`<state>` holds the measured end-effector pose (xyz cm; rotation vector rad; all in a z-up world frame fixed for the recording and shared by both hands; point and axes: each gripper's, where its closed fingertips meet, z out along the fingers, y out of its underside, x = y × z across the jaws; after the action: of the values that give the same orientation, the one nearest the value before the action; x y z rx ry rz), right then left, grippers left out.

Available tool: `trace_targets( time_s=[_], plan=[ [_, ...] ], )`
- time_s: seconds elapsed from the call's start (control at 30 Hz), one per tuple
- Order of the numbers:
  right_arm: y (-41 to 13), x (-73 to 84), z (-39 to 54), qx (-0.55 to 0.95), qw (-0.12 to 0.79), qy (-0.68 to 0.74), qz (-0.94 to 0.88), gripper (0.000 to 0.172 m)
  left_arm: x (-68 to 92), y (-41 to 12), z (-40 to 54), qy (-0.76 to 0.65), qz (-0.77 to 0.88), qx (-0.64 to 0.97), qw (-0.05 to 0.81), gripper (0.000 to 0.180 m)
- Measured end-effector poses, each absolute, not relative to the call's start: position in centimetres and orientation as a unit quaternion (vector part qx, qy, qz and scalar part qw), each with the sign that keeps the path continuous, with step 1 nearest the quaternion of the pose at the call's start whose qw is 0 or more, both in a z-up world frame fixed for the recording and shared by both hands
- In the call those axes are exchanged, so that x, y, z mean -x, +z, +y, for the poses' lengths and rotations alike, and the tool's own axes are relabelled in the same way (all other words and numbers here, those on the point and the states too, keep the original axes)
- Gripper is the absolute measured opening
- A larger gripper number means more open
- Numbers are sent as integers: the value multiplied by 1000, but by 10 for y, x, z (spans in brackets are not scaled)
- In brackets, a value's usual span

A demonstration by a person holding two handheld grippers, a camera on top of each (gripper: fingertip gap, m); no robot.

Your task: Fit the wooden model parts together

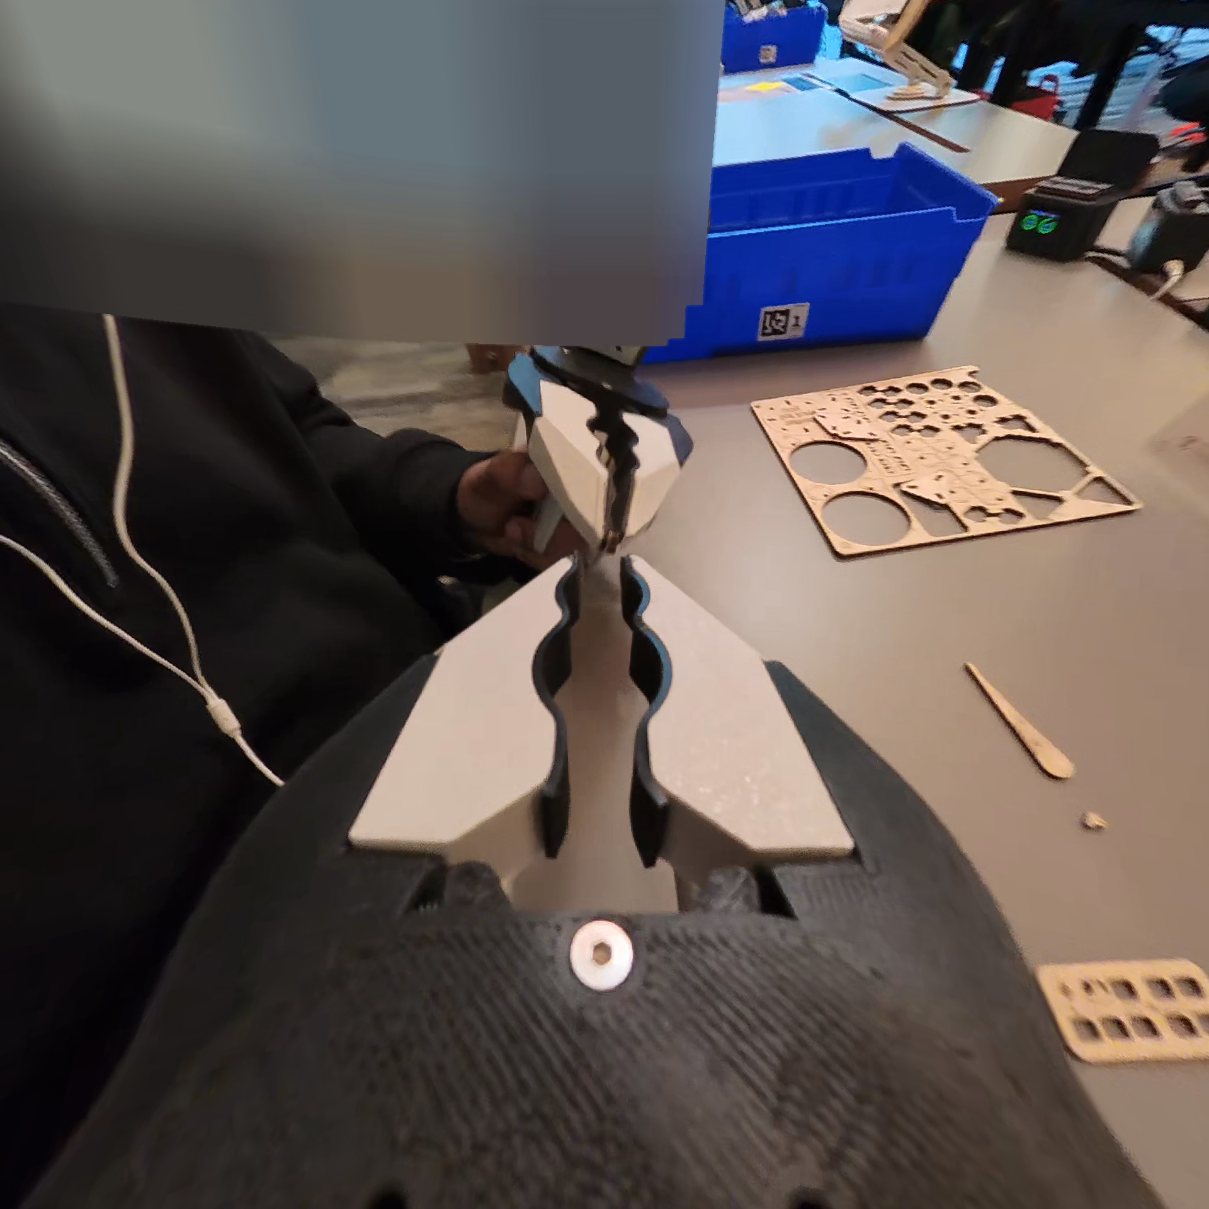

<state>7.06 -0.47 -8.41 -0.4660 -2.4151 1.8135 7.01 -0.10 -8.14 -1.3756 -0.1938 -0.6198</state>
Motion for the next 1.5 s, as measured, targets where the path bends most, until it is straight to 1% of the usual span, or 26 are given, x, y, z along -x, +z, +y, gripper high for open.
trace_targets(
  time_s=[0.2,0.53,1.5],
  plan=[
    [-85,-70,-7,159,14,601,-783,8,-74,-82,1,-282,-81,627,721,0],
    [-87,-70,-9,154,-3,597,-788,3,-75,-82,3,-282,-79,628,721,0],
    [-87,-63,-2,195,-23,586,-786,0,-68,-84,3,-271,-97,629,723,0]
  ],
)
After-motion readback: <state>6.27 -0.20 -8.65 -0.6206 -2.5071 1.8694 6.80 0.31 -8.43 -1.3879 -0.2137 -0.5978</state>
